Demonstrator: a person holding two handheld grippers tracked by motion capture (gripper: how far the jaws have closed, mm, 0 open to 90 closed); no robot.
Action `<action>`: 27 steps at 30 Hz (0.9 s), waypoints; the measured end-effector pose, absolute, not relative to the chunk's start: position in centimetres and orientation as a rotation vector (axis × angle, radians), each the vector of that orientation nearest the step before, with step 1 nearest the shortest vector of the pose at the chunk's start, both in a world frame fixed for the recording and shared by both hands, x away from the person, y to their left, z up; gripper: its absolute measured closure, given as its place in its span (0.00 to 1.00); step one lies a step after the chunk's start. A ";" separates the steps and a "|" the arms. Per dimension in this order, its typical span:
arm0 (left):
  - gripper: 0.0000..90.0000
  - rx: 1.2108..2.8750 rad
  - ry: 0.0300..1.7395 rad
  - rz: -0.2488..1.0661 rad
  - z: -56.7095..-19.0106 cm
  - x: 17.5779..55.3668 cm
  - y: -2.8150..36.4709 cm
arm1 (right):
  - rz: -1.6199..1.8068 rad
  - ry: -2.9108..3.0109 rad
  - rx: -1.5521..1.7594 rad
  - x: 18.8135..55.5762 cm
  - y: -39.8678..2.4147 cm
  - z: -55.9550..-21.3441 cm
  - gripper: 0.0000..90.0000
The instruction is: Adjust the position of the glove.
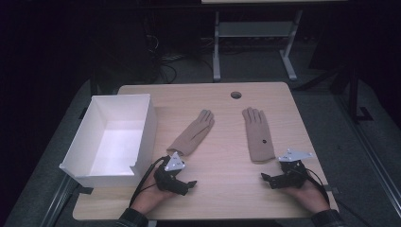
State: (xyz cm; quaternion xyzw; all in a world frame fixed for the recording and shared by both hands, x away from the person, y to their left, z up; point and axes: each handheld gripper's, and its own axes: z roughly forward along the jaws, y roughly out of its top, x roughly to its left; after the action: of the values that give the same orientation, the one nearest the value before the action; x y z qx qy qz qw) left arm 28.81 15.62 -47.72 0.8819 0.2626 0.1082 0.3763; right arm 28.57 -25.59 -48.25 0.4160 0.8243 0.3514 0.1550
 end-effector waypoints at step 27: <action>0.14 2.256 0.662 0.279 -47.7 28.8 15.8 | 0.944 2.420 1.196 30.8 -25.1 -45.6 0.30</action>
State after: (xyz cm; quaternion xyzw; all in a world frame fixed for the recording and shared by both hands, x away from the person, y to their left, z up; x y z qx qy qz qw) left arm 28.76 15.75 -47.71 0.8823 0.2589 0.1089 0.3776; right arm 30.80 -25.05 -45.58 0.4140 0.8379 0.3268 0.1406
